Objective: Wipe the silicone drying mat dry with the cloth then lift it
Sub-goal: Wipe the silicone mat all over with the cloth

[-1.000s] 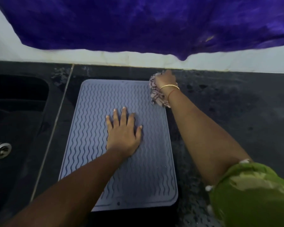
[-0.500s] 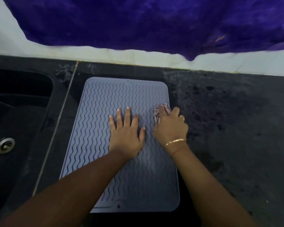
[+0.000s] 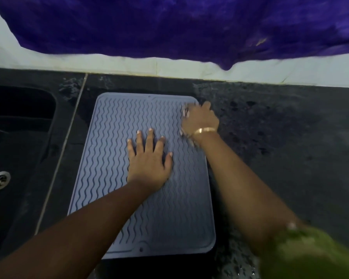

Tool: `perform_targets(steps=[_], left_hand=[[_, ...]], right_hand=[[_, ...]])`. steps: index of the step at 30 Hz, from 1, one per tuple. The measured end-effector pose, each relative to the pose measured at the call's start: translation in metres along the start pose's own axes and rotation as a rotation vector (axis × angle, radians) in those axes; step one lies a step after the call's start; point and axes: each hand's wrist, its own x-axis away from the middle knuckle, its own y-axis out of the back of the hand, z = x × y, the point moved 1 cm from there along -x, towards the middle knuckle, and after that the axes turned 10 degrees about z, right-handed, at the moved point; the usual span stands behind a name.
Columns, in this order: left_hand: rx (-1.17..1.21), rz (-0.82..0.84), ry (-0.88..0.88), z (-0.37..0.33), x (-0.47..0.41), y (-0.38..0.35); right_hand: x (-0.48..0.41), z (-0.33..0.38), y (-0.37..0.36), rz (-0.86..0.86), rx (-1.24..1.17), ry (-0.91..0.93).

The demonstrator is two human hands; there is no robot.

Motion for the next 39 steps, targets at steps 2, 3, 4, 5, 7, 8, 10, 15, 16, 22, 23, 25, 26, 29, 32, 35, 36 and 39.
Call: perform_targets(steps=[2,3,4,5,7,8,10,15,16,22,23,25,26,29,32,35,36,39], left_hand=[[-0.004,-0.004,0.006,0.0,0.0,0.0],[-0.007,-0.005,0.005,-0.001,-0.001,-0.001],[-0.006,-0.003,0.0,-0.001,-0.001,-0.001],[-0.005,-0.001,-0.004,-0.001,-0.002,-0.002],[-0.005,0.0,-0.005,0.0,-0.003,-0.004],[-0.005,-0.002,-0.004,0.0,-0.003,-0.004],[-0.002,-0.006,-0.011,0.001,-0.003,-0.005],[0.006,-0.003,-0.022,0.002,-0.004,-0.003],[0.008,-0.002,-0.023,0.002,-0.005,-0.003],[0.014,-0.009,-0.02,0.003,-0.005,-0.004],[0.017,-0.007,-0.017,0.003,-0.005,-0.004],[0.028,-0.008,-0.015,0.003,-0.005,-0.005],[0.034,-0.012,-0.017,0.002,-0.005,-0.005],[0.035,-0.013,-0.015,0.002,-0.005,-0.005],[0.012,0.003,-0.019,0.002,-0.005,-0.005],[0.017,0.019,-0.03,0.002,-0.005,-0.003],[0.019,0.023,-0.031,0.002,-0.005,-0.002],[0.02,0.026,-0.032,0.002,-0.005,-0.001]], right_hand=[[0.06,-0.01,-0.027,-0.085,0.047,0.042],[0.091,-0.014,-0.041,-0.107,0.077,0.049],[0.12,-0.018,-0.053,-0.105,0.105,0.047],[0.145,-0.023,-0.063,-0.078,0.124,0.042],[0.176,-0.031,-0.075,-0.002,0.132,0.024],[0.181,-0.033,-0.077,0.012,0.125,0.017],[0.171,-0.034,-0.071,-0.041,0.093,0.028],[0.07,-0.018,-0.036,-0.161,0.018,0.054],[0.05,-0.014,-0.028,-0.149,0.023,0.056],[0.065,-0.011,-0.035,-0.095,0.091,0.057],[0.088,-0.015,-0.044,-0.101,0.1,0.058],[0.145,-0.023,-0.061,-0.118,0.137,0.038],[0.174,-0.027,-0.068,-0.127,0.16,0.025],[0.232,-0.038,-0.083,-0.093,0.22,-0.013],[0.226,-0.045,-0.082,-0.079,0.137,0.013],[0.171,-0.04,-0.069,-0.11,0.05,0.021],[0.146,-0.037,-0.063,-0.143,0.044,0.032],[0.076,-0.026,-0.041,-0.152,0.047,0.075]])
